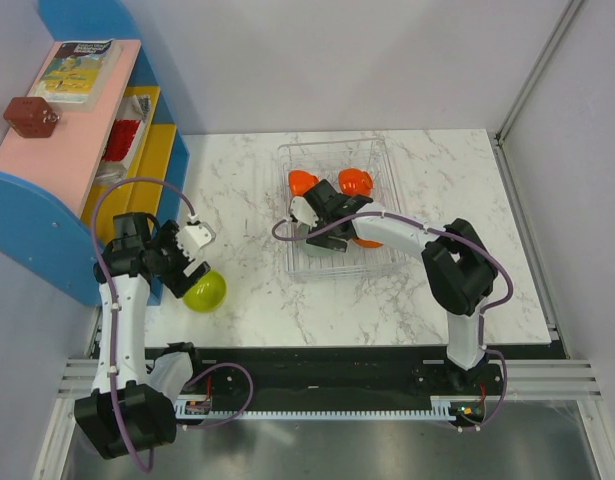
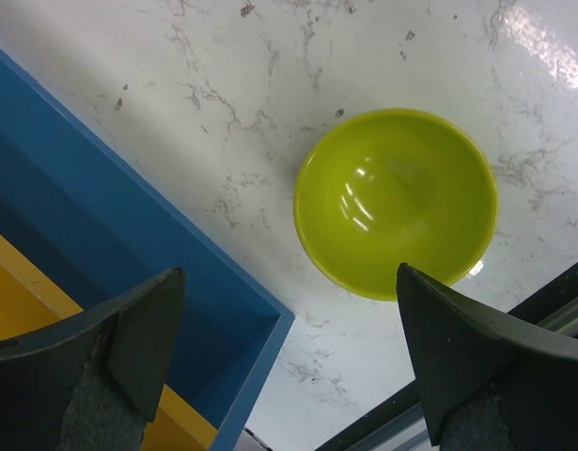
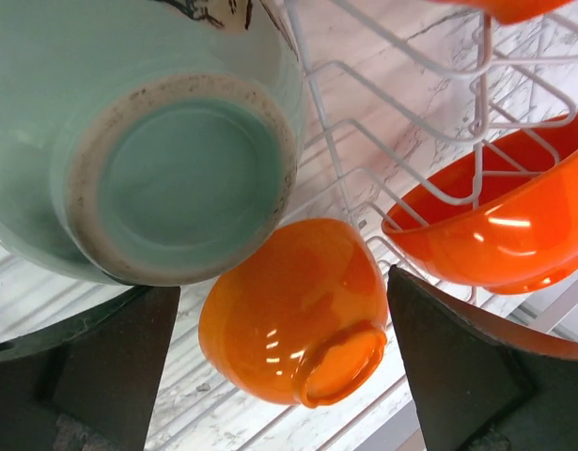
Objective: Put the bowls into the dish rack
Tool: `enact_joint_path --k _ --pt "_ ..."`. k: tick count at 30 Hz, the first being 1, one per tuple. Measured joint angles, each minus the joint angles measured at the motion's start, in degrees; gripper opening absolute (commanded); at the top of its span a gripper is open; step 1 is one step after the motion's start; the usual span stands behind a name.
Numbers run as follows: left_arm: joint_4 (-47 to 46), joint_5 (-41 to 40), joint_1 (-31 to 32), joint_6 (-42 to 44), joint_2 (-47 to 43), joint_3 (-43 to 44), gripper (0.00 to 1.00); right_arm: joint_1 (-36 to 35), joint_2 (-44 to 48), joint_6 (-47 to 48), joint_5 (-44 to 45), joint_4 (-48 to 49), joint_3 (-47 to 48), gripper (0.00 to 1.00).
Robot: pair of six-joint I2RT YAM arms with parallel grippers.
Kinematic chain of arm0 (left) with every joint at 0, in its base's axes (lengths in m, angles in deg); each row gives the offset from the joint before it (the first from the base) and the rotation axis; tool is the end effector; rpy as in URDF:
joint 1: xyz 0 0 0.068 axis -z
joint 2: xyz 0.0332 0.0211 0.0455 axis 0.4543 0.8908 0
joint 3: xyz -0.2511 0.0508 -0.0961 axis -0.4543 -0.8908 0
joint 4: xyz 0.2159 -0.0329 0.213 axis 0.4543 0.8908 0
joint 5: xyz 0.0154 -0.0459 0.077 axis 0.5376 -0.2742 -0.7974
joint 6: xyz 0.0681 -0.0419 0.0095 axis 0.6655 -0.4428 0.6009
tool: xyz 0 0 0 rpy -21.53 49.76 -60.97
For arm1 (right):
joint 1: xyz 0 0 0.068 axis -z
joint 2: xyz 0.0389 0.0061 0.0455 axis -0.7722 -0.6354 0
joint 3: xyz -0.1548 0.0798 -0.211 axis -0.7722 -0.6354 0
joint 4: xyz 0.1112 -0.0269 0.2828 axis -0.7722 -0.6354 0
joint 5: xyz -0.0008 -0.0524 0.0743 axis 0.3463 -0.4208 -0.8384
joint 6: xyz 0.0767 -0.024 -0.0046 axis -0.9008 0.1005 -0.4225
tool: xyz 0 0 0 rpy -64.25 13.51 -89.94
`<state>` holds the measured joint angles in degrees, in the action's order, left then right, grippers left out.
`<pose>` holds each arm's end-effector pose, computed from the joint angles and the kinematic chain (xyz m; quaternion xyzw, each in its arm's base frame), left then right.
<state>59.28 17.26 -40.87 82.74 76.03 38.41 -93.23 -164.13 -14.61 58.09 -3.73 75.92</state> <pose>0.2307 0.0293 0.2525 0.4291 0.8455 0.0068 0.3177 0.3637 0.3047 0.1579 -0.5825 0.7522 -0.1477 0.2703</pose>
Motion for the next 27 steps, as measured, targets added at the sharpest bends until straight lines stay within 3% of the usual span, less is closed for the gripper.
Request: enact_joint_path --k 12,27 --pt "1.5 -4.0 -1.2 5.6 2.0 -1.2 0.99 -2.6 -2.8 -1.4 0.9 2.4 4.0 0.98" --pt "2.0 -2.8 -1.6 9.3 7.8 -3.2 0.98 -2.9 -2.8 -2.0 2.3 3.3 4.1 0.98"
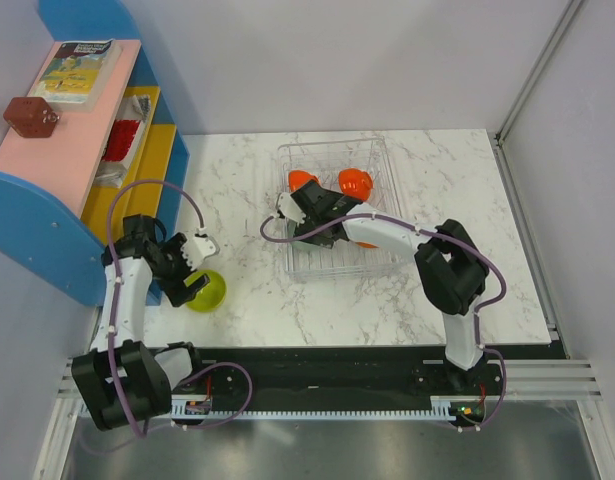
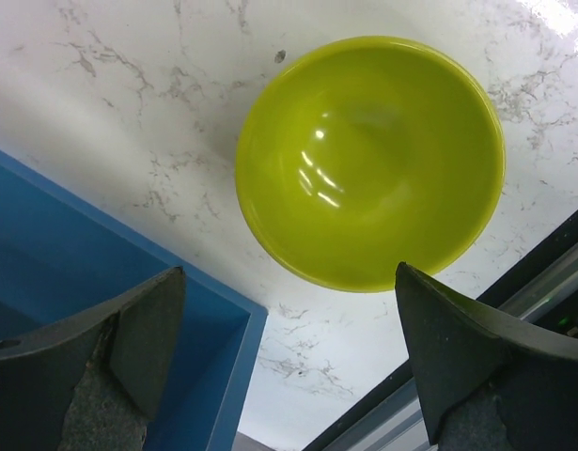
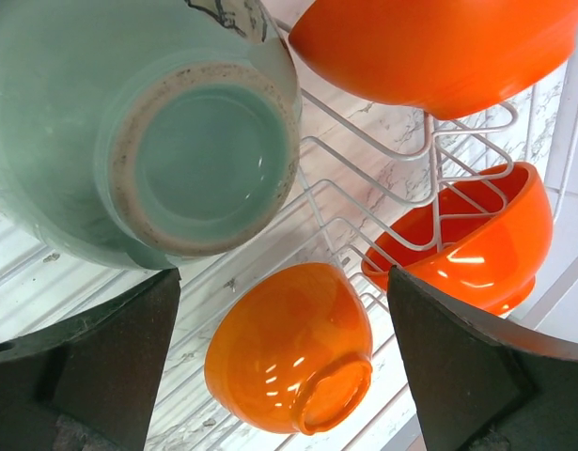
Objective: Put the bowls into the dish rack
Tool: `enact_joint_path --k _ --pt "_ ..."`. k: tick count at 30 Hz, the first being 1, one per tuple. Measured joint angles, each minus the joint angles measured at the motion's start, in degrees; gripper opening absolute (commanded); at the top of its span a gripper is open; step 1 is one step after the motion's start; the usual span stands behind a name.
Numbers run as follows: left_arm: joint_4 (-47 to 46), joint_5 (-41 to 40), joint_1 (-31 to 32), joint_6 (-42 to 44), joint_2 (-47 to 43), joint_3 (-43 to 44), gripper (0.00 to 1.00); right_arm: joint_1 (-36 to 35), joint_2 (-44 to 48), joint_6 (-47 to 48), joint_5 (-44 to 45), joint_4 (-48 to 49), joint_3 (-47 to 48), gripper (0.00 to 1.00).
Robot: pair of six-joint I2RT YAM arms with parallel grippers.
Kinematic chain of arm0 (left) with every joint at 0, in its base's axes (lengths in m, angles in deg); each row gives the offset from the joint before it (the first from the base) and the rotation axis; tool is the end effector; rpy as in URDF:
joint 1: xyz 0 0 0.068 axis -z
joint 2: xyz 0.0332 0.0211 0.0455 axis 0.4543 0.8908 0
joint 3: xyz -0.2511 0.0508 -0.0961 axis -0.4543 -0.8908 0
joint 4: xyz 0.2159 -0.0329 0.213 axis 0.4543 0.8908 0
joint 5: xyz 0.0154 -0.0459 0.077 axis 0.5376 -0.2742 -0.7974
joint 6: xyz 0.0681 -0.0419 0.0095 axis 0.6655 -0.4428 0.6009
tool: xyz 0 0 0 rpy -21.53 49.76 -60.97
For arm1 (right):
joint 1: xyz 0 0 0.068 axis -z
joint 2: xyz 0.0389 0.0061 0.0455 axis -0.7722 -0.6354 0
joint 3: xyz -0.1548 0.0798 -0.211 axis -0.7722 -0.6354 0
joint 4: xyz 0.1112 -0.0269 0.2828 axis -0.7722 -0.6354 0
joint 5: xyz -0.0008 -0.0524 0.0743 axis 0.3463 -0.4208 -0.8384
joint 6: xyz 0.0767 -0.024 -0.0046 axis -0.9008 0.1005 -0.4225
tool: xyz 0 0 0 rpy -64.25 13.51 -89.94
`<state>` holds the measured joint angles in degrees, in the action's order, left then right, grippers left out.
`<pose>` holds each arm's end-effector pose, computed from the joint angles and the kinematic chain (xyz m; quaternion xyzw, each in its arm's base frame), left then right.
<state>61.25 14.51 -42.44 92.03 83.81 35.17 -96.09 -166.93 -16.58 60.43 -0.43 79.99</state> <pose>0.2338 0.0400 0.2004 0.4753 0.8505 -0.0233 0.2239 0.3656 0.3366 0.1662 -0.5693 0.7447 -0.1504 0.3142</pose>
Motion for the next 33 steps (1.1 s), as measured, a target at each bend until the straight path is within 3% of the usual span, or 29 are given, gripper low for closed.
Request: enact_joint_path --k 7,12,17,20,23,28,33 --pt "-0.7 2.7 0.0 0.1 6.4 0.0 0.94 0.0 6.4 0.0 -1.3 -0.6 -2.4 0.98" --pt "-2.1 4.4 0.0 0.0 9.8 0.2 0.71 0.0 13.4 0.0 -3.0 -1.1 -4.2 0.98" --pt "-2.9 5.9 0.0 -0.2 12.7 0.9 0.67 0.4 16.9 0.1 -3.5 -1.4 -5.5 0.98" --pt "-3.1 6.4 0.0 -0.2 14.0 1.0 0.58 1.2 17.2 0.0 -3.6 -1.4 -6.1 0.98" --pt "-3.6 6.6 0.0 -0.3 14.7 1.0 0.36 2.3 17.3 0.0 -4.0 -1.7 -6.8 0.98" --pt "-4.3 7.7 -0.1 -0.7 15.7 1.0 0.07 3.5 17.9 -0.2 -5.1 -2.0 -7.3 0.98" --pt "-4.3 9.4 -0.2 -1.0 16.1 1.0 0.02 4.9 18.1 -0.4 -6.4 -1.7 -8.2 0.98"
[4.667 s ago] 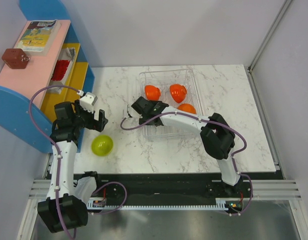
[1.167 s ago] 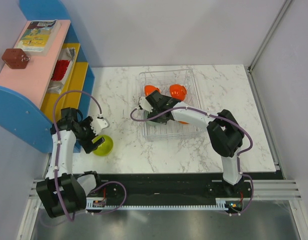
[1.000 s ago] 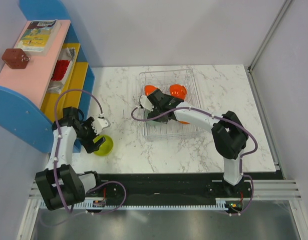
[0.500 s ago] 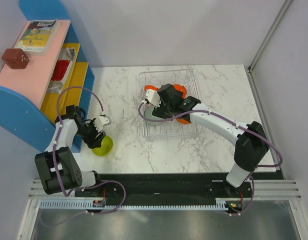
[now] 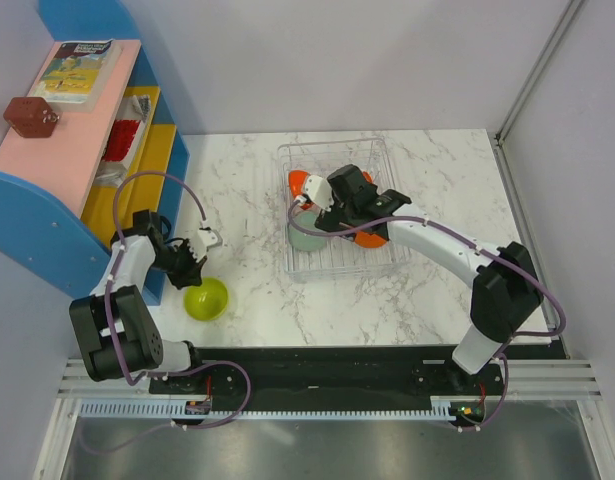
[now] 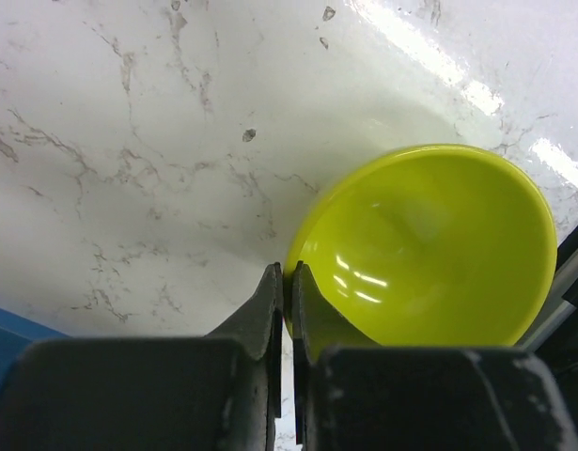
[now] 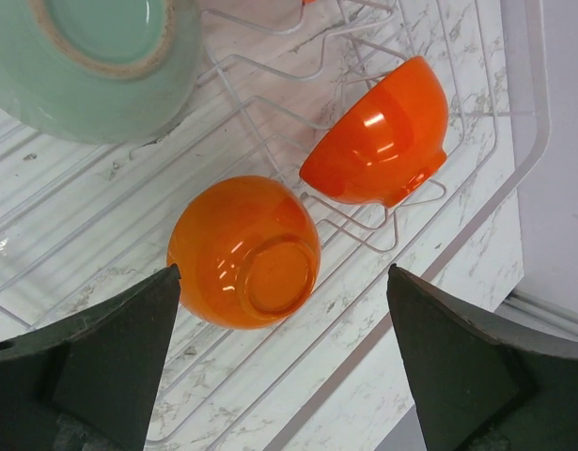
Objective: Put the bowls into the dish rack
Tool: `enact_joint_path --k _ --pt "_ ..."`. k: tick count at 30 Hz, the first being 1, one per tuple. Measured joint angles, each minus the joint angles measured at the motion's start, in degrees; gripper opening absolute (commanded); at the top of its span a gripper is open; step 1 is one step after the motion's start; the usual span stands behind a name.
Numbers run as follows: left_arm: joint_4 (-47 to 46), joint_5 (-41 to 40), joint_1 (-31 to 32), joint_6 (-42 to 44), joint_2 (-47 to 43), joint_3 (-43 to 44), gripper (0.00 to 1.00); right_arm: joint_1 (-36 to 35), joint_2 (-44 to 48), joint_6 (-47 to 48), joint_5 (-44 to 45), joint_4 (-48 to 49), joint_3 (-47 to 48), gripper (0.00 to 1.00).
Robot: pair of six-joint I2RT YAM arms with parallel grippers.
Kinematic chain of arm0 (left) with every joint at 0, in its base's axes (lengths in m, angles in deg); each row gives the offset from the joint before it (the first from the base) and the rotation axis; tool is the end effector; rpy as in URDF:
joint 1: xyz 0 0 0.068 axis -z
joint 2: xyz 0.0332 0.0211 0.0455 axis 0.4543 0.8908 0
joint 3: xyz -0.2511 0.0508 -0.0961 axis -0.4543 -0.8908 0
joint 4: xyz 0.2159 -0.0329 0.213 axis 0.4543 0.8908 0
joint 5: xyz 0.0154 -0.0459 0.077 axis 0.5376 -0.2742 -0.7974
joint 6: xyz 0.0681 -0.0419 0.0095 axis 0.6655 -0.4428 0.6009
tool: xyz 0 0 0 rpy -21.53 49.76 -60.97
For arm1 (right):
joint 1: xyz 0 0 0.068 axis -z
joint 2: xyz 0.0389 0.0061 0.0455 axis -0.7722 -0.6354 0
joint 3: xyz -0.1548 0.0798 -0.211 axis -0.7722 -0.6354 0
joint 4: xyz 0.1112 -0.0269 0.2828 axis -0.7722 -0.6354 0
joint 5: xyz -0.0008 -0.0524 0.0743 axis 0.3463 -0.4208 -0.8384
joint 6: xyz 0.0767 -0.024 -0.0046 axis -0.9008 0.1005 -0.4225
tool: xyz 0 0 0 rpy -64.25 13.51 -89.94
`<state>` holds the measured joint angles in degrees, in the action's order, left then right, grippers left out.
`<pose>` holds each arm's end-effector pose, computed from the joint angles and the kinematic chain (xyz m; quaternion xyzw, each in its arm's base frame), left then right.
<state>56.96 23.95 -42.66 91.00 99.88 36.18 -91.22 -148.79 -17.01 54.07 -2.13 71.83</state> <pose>0.2650 0.0388 0.1477 0.4522 0.8539 -0.1482 0.2109 0.3466 0.2742 0.2499 -0.5306 0.7527 -0.1041 0.3757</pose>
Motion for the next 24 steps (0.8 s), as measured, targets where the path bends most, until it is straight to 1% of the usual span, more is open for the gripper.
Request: enact_joint_path --k 3,6,10,14,19,22,24 --pt "0.3 1.5 0.0 -0.1 0.0 0.4 0.02 1.3 -0.4 -0.4 -0.2 0.4 -1.0 0.98" --pt "1.4 4.8 0.0 -0.5 0.0 3.0 0.02 2.4 -2.4 -0.8 0.5 1.8 -1.5 0.98" --pt "4.9 13.8 0.0 -1.5 0.2 11.0 0.02 3.5 -6.5 -1.6 1.8 3.2 -1.6 0.98" --pt "6.4 23.5 1.0 -4.1 0.0 18.8 0.02 3.7 -9.0 -2.2 3.1 3.4 -1.7 0.98" --pt "6.9 33.8 6.2 -8.7 -0.1 25.2 0.02 4.0 -8.6 -4.3 2.6 3.1 -1.5 0.98" --pt "2.6 37.1 10.0 -14.5 -0.1 26.5 0.02 4.8 -7.5 -7.2 -1.1 1.3 0.1 0.98" --pt "-1.3 37.1 12.2 -19.1 0.1 26.5 0.02 5.9 -5.5 -9.7 -5.1 0.3 1.5 0.98"
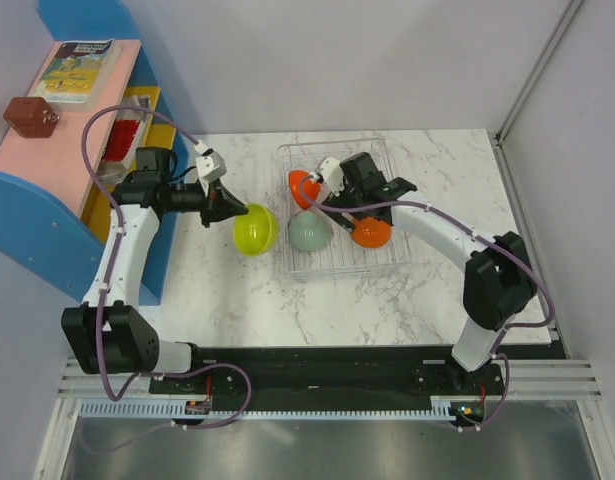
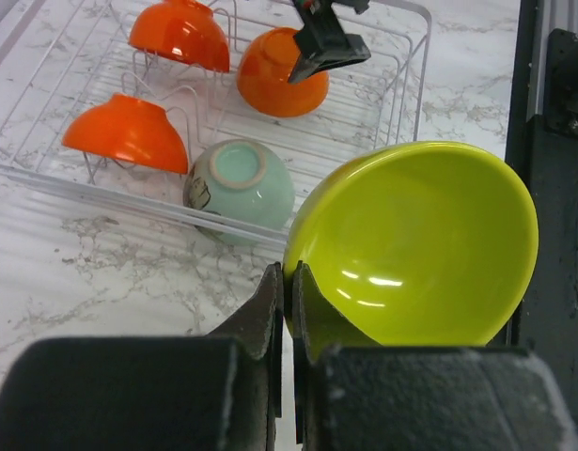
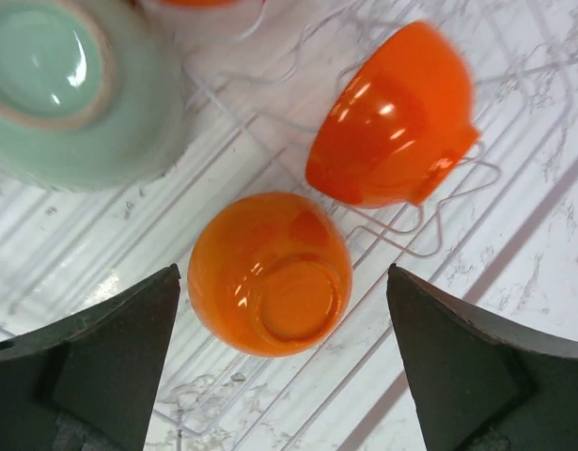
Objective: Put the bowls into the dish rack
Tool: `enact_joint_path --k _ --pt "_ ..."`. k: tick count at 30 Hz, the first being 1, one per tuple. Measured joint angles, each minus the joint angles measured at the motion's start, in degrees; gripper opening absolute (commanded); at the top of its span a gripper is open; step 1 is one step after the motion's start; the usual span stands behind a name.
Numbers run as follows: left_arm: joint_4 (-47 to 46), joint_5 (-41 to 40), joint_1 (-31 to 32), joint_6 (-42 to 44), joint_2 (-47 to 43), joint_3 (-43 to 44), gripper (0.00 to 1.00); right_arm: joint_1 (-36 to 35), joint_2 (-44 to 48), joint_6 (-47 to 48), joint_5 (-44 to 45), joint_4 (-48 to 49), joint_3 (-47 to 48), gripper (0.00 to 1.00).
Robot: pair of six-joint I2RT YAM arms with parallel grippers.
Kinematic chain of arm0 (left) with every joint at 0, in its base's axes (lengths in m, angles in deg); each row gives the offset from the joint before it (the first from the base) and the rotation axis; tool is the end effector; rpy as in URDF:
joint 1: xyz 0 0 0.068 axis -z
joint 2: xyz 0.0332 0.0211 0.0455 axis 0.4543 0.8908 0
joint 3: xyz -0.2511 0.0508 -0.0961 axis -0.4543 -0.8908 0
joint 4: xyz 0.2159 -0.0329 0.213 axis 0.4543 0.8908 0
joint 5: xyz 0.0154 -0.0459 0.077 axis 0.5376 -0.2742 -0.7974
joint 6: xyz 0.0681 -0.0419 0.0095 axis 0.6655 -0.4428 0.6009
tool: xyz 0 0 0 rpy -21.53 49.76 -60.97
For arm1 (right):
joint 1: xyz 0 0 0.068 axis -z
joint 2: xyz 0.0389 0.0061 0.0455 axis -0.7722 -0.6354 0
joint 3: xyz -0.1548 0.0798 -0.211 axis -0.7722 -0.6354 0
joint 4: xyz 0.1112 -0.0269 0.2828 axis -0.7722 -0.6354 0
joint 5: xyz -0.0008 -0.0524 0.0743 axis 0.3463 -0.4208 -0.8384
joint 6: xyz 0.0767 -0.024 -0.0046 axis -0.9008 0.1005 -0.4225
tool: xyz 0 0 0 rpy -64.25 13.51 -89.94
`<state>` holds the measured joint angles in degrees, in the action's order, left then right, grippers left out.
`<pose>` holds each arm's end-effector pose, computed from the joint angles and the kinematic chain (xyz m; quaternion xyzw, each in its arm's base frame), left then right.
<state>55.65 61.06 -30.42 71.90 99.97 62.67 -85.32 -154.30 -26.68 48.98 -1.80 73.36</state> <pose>0.3225 -0.0447 0.3326 0.4680 0.6686 -0.3542 0.4567 0.3834 0.2517 0.2185 -0.4482 0.8216 -0.0539 0.3481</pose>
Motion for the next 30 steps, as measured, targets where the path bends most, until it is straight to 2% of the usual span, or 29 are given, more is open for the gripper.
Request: enact_joint_path --k 4,9,14,18,25,30 --pt "-8.6 -2.3 4.5 -7.3 1.8 0.0 0.02 3.5 5.8 -6.3 -9.6 -0.5 2.9 0.98" --pt "-15.9 -6.3 9.2 -13.4 5.5 0.1 0.02 10.1 11.3 -16.9 -28.4 0.1 5.3 0.98" --pt "-20.3 -8.8 11.3 -17.3 7.2 0.3 0.02 14.5 11.1 -29.8 -48.3 2.9 5.8 0.98" --pt "-22.2 -11.1 13.0 -18.7 7.8 1.6 0.02 14.5 8.7 -42.0 -61.7 10.3 3.8 0.98" --pt "-25.6 -15.8 16.9 -19.9 7.8 2.2 0.02 14.4 7.5 -65.0 -72.6 31.7 -7.6 0.98" --pt "-26.9 -18.1 18.0 -20.7 7.8 2.9 0.02 14.4 6.8 -71.2 -74.5 38.2 -9.0 0.98"
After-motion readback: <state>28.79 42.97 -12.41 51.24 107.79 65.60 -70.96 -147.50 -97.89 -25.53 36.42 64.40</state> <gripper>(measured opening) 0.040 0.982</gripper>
